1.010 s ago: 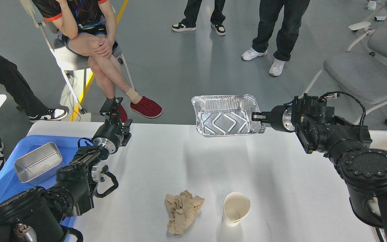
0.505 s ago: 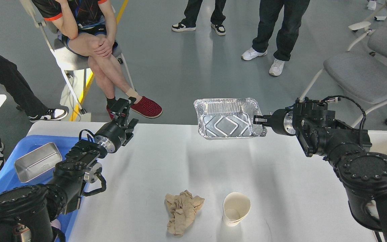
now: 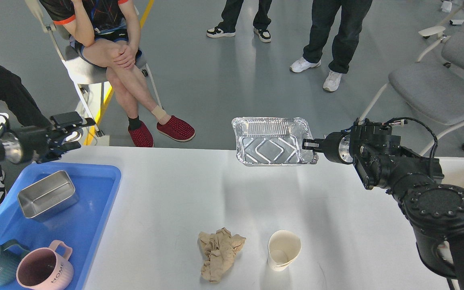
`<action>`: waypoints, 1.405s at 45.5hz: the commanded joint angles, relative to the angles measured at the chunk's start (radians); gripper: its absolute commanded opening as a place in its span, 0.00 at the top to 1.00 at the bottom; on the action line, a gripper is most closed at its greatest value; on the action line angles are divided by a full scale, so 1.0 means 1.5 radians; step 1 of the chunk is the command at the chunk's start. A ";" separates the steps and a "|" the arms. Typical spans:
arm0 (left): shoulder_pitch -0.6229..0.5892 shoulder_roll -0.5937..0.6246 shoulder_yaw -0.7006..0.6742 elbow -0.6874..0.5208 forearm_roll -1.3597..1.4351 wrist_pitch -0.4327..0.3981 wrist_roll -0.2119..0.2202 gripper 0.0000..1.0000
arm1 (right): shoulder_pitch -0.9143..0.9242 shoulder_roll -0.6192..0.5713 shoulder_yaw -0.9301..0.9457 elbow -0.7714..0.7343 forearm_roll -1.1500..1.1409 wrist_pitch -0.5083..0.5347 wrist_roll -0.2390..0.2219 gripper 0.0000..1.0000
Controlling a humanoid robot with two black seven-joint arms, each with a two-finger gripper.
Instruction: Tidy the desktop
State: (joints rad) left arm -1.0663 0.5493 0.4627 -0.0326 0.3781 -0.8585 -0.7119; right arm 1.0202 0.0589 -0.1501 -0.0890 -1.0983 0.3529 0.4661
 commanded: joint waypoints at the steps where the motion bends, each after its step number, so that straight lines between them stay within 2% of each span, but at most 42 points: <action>1: -0.068 0.114 0.008 -0.038 0.083 -0.068 -0.022 0.04 | 0.000 0.010 0.002 0.000 0.000 -0.006 -0.001 1.00; 4: -0.103 0.178 0.007 -0.104 0.137 -0.068 -0.024 0.04 | 0.000 0.015 0.002 -0.001 0.001 -0.006 -0.001 1.00; 8: -0.156 0.278 0.006 -0.233 0.215 -0.064 -0.022 0.04 | 0.000 0.017 0.002 0.000 0.001 -0.007 -0.001 1.00; 9: -0.156 0.278 0.006 -0.233 0.215 -0.064 -0.022 0.04 | 0.000 0.017 0.002 0.000 0.001 -0.007 -0.001 1.00; 10: -0.196 0.362 0.000 -0.356 0.300 -0.019 -0.022 0.04 | 0.000 0.018 0.002 -0.001 0.000 -0.008 -0.002 1.00; 16: -0.252 0.498 -0.004 -0.581 0.449 0.052 -0.015 0.04 | 0.000 0.023 0.003 -0.001 0.001 -0.009 -0.002 1.00; 18: -0.274 0.544 -0.003 -0.654 0.488 0.064 -0.005 0.04 | 0.001 0.028 0.003 -0.001 0.001 -0.009 -0.002 1.00; 20: -0.279 0.567 -0.003 -0.683 0.506 0.065 0.008 0.04 | 0.001 0.029 0.003 -0.001 0.001 -0.009 -0.002 1.00; 25: -0.295 0.587 -0.008 -0.688 0.516 0.061 0.024 0.04 | 0.001 0.029 0.002 -0.001 0.009 -0.009 -0.002 1.00; 31: -0.320 0.586 -0.014 -0.687 0.516 0.058 0.025 0.03 | 0.001 0.029 0.002 -0.001 0.009 -0.009 -0.001 1.00; 44: -0.320 0.577 -0.031 -0.687 0.516 0.065 0.016 0.03 | 0.000 0.027 0.003 0.000 0.010 -0.009 0.000 1.00; 57: -0.311 0.430 -0.048 -0.687 0.512 0.072 0.021 0.03 | 0.004 0.030 0.002 0.000 0.010 -0.009 -0.001 1.00; 64: -0.301 0.302 -0.047 -0.687 0.501 0.079 0.026 0.04 | 0.005 0.035 0.001 -0.001 0.010 -0.009 -0.001 1.00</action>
State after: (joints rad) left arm -1.5319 1.1350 0.3913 -1.0630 1.1421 -0.7465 -0.6793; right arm 1.0270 0.1067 -0.1479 -0.0892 -1.0830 0.3389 0.4657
